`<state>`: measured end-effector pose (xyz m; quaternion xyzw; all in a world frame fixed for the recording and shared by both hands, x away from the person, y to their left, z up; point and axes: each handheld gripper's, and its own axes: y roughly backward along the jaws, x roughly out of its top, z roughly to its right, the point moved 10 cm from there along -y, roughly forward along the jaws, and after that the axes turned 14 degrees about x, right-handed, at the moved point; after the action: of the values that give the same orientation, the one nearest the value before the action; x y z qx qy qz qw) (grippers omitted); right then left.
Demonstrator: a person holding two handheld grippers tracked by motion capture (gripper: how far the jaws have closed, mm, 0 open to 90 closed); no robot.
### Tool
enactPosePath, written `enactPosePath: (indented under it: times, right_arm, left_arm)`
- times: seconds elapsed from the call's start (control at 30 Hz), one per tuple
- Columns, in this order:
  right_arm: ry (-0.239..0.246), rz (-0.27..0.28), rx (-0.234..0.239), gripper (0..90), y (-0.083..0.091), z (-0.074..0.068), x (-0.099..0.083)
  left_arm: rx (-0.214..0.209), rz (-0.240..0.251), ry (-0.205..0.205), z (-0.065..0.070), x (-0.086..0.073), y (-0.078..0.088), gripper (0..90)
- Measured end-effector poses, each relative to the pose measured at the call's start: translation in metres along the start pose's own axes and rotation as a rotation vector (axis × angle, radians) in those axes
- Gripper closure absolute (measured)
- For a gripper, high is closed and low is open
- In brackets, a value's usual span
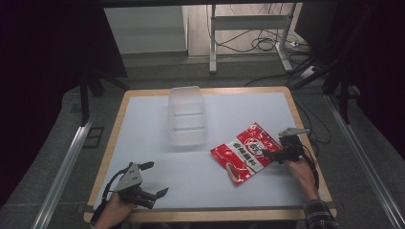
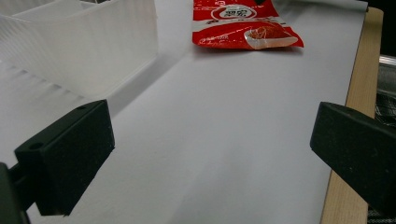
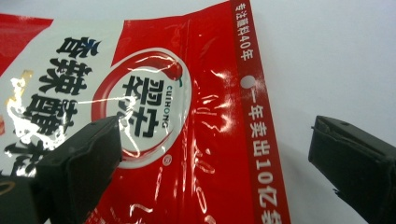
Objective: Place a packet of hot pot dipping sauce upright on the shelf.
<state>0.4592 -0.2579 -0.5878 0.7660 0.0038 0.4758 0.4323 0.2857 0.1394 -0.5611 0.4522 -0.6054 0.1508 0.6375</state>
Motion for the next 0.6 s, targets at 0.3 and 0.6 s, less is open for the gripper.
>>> enactPosePath:
  times: [0.3, 0.6]
  right_arm:
    - [-0.045, 0.006, 0.129, 4.4, -0.011, -0.007, 0.002]
    - [-0.053, 0.021, 0.191, 5.1, -0.011, -0.025, 0.011]
  left_arm:
    - [-0.01, -0.004, -0.01, 0.002, -0.001, 0.0, 0.0]
    - [-0.017, -0.007, -0.021, 0.004, -0.001, 0.0, 0.0]
